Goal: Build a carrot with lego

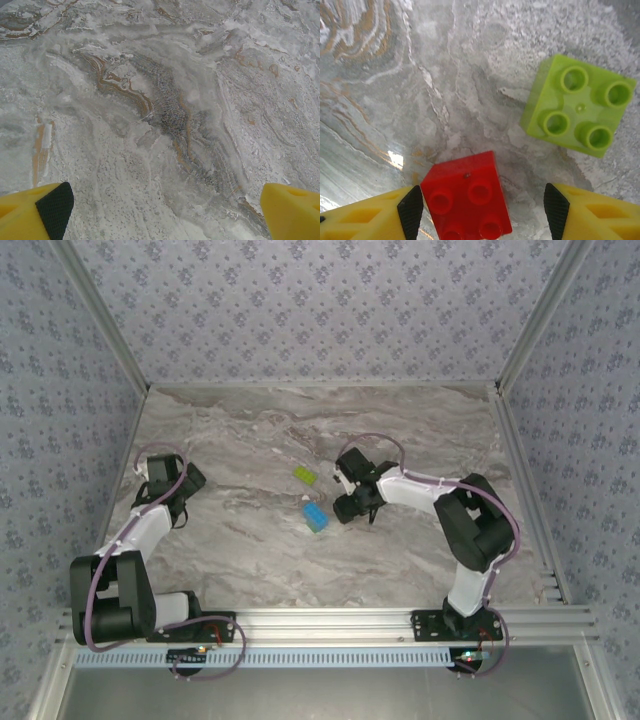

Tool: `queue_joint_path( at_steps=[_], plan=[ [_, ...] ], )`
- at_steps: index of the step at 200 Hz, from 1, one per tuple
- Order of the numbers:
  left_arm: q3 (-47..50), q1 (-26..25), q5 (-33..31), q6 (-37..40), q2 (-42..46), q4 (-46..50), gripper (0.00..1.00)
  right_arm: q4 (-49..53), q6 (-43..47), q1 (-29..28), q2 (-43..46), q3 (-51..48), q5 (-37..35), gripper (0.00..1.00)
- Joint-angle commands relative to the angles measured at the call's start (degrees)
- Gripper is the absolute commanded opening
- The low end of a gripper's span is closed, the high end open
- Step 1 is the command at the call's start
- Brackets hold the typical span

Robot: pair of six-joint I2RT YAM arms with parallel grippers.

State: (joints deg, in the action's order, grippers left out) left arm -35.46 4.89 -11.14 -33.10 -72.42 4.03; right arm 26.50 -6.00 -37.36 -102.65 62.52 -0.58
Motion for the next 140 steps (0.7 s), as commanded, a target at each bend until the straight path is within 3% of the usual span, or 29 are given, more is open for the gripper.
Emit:
queue_joint_path(
  at_steps=[1,39,103,140],
  plan=[
    [-2.1,0.4,0.5,-0.1,0.1,-0.2,0.97,0.3,1.5,-0.2,-1.2,2.3,0.5,0.67],
    [-2.1,0.4,0.5,-0.1,0.2,-0.2,0.97,0.8,2.0,-0.5,-2.7,3.4,0.6,0.55],
    [-2.2,0.4,0.5,-0.1,-0.1,-0.2,0.97,1.9,2.6,-0.9,-3.8,3.7,0.6,0.53],
    [-2.3,0.4,0.5,-0.1,-0.2,-0.2,0.97,2.5,2.6,-1.0,-3.5,3.7,0.4,0.44]
  ],
)
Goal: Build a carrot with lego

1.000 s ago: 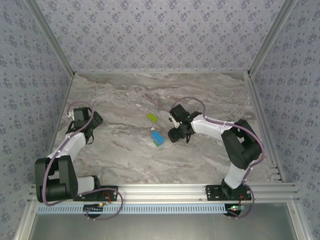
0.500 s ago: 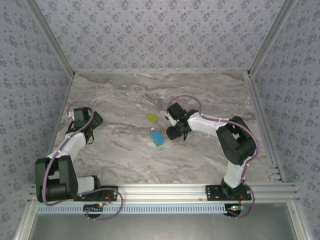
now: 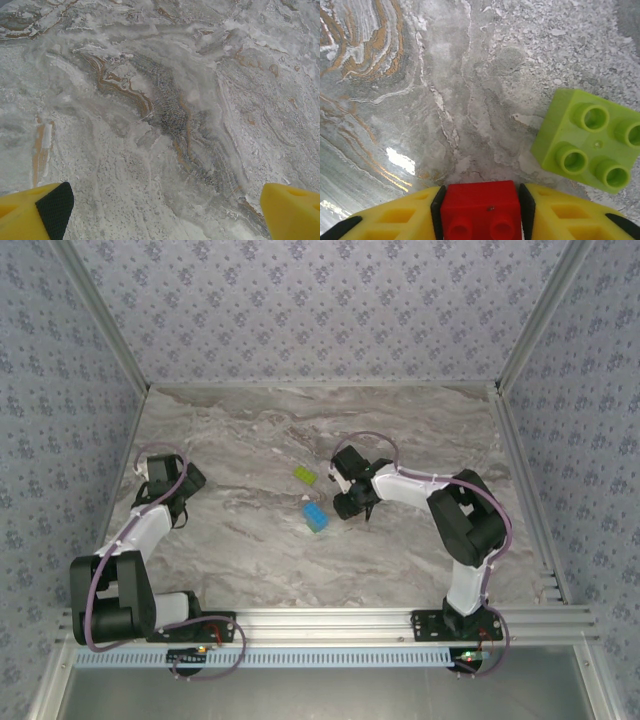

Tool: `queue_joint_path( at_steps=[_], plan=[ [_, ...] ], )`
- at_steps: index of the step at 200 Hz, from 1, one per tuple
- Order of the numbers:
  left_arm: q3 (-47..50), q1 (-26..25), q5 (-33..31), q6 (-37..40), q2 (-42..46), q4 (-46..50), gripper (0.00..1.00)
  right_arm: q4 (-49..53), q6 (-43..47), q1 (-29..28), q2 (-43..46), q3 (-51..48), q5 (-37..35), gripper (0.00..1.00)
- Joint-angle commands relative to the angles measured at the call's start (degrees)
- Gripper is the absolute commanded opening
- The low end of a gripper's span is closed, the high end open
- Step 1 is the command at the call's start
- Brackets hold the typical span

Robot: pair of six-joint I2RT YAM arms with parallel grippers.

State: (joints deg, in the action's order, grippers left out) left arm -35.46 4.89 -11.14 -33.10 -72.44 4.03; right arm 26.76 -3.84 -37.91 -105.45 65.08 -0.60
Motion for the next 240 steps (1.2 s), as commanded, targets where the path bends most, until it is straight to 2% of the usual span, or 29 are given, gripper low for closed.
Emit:
queue_joint_path(
  at_steps=[1,39,72,119,177,240],
  plan=[
    [-2.4,0.4,0.6,-0.1,-0.2,-0.2,0.97,2.3,0.4,-0.5,-0.6,1.1,0.4,0.43],
    [-2.5,0.4,0.6,-0.1,-0.4,-0.2,0.98,3.9,-0.6,-0.8,1.3,1.1,-0.6,0.39],
    [-2.6,0.4,0.7,-0.2,-0.4,-0.3,0.97,9.9,-3.3,-1.3,5.9,2.8,-2.5,0.37],
    [-2.5,0.4,1.0,-0.4,-0.4,-0.3,0.97,20.2,-5.8,-4.5,11.0,13.9,-2.1,0.36],
    [-2.3,0.4,0.9,-0.3,0.2,-0.2,0.98,23.5,-6.6,-10.5,7.0,23.4,-0.4,0.36],
    [-2.2,0.4,0.8,-0.3,0.5,-0.1,0.97,23.5,-6.3,-13.4,1.5,25.9,-0.1,0.35]
  ],
)
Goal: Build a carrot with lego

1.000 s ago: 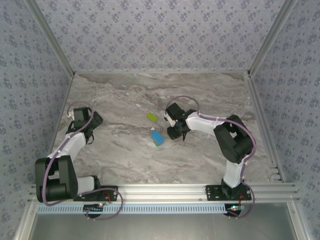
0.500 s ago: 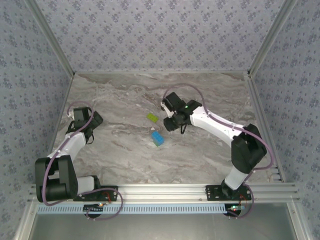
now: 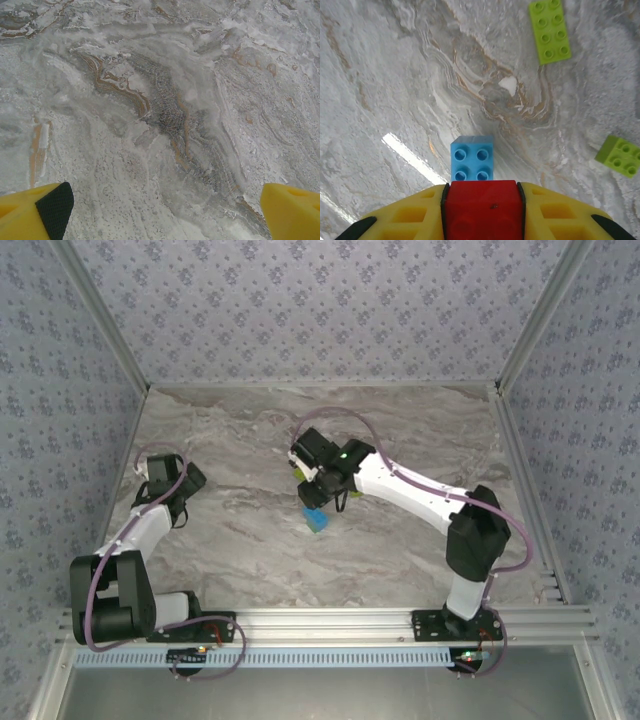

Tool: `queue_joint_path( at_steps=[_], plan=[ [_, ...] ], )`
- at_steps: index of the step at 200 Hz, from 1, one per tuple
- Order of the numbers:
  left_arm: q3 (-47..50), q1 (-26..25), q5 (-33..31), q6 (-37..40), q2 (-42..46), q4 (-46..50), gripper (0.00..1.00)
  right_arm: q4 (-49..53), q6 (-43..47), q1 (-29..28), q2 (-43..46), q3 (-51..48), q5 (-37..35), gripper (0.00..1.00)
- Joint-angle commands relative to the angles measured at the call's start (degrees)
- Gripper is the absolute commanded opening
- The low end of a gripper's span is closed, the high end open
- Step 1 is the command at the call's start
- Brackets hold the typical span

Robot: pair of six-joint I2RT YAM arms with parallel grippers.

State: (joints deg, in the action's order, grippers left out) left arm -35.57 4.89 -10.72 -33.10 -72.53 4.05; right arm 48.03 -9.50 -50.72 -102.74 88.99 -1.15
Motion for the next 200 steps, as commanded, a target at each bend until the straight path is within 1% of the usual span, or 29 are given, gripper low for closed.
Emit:
queue_joint_path(
  at_steps=[1,85,200],
  plan=[
    [-2.0,0.3,0.3,-0.3,0.7,-0.1,0.97,2.3,-0.7,-0.7,-1.3,2.0,0.5,0.35],
    [-2.0,0.4,0.2,-0.3,0.8,0.0,0.98,3.2,-0.7,-1.8,-3.6,2.3,0.7,0.35],
    [-2.0,0.4,0.1,-0.3,0.9,0.1,0.97,3.5,0.1,-2.0,-5.6,1.8,1.1,0.35]
  ],
)
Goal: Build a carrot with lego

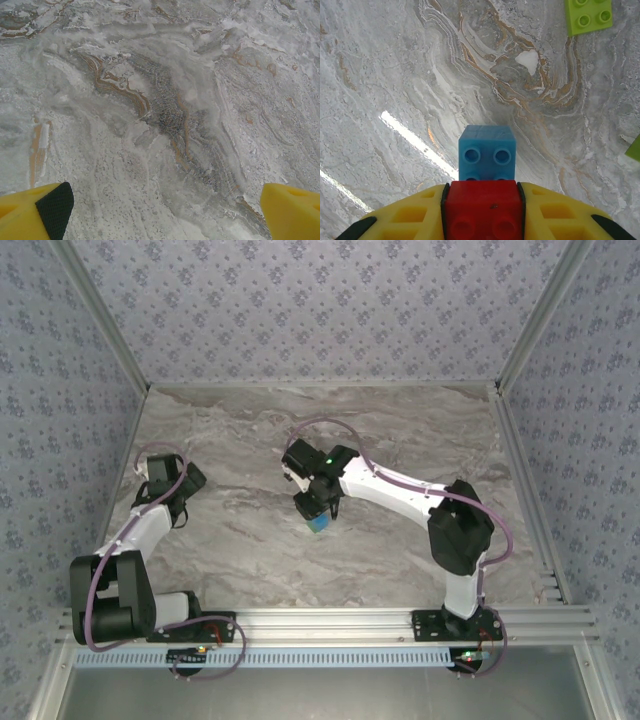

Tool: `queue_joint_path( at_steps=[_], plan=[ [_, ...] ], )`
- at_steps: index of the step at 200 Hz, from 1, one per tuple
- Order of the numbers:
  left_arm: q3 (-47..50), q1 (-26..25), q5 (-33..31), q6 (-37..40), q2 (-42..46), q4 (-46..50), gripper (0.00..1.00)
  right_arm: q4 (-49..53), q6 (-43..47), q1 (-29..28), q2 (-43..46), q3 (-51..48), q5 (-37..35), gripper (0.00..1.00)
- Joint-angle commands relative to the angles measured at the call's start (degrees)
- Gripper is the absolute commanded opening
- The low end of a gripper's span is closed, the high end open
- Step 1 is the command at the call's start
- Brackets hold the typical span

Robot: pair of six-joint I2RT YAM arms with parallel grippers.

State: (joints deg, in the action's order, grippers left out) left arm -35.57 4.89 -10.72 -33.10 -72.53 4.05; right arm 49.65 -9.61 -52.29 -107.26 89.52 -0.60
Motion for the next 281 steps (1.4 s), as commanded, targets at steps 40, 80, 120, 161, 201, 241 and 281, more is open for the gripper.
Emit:
queue_joint_path(
  at_steps=[40,80,120,161,201,241,281],
  plan=[
    [-2.0,0.4,0.1,-0.3,0.9,0.1,0.98,1.9,0.3,-0.4,-1.8,1.2,0.6,0.35],
    [-2.0,0.4,0.1,-0.3,0.9,0.1,0.98,2.0,0.3,-0.4,-2.5,1.3,0.7,0.35],
    [-2.0,0.4,0.1,-0.3,0.9,0.1,0.98,1.8,0.1,-0.4,-3.0,0.5,0.9,0.35],
    [-1.9,0.4,0.1,-0.2,1.0,0.2,0.97,1.2,0.1,-0.5,-3.7,-0.4,0.9,0.35],
    [-2.0,0.4,0.1,-0.2,1.0,0.2,0.97,1.1,0.5,-0.5,-4.1,-1.7,1.0,0.35],
    [-2.0,0.4,0.1,-0.2,0.9,0.1,0.97,-0.2,0.7,-0.5,-4.3,-4.5,2.3,0.34],
    [-2.0,0.4,0.1,-0.2,0.9,0.1,0.97,-1.4,0.3,-0.8,-5.0,-7.1,3.3,0.34]
  ],
)
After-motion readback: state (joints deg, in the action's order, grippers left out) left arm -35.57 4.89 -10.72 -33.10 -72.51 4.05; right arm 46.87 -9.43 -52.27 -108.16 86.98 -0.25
